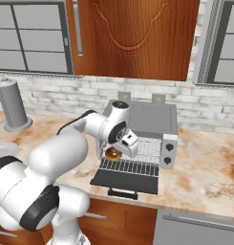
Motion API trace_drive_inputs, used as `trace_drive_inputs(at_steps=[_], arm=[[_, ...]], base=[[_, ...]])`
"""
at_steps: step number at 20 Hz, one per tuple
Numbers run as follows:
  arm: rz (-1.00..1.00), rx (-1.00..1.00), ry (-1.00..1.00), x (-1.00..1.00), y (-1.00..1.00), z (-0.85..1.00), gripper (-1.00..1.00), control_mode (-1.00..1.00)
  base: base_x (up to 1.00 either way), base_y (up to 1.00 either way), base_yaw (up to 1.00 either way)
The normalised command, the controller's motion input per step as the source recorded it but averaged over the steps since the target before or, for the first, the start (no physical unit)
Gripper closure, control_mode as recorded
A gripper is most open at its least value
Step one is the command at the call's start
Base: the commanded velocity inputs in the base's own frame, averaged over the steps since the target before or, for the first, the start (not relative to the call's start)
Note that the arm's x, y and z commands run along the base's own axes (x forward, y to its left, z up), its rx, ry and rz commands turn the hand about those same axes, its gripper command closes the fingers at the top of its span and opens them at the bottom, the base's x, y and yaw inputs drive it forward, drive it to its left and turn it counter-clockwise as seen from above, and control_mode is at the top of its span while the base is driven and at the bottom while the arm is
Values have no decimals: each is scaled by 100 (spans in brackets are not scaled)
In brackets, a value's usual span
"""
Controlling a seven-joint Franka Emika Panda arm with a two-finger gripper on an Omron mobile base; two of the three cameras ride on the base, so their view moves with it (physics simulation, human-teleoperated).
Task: Pick up the bagel from the plate, place it on the toaster oven rack, close the door, and set the timer.
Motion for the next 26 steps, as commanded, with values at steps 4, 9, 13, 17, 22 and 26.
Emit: trace_drive_inputs(at_steps=[4, 9, 13, 17, 22, 26], arm=[[-9, 0, 2, 23, -14, -24, -100, -100], [-8, 0, 0, -23, 0, 24, -100, -100], [-6, 0, -4, -91, 0, 36, -100, -100], [0, -1, -1, -92, 1, -5, -100, -100], [9, -1, 0, -19, 16, -40, -100, -100], [29, -3, 0, 4, 4, -44, -100, -100]], base=[[0, 0, 0], [0, 0, 0], [0, 0, 0], [0, 0, 0], [0, 0, 0], [0, 0, 0]])
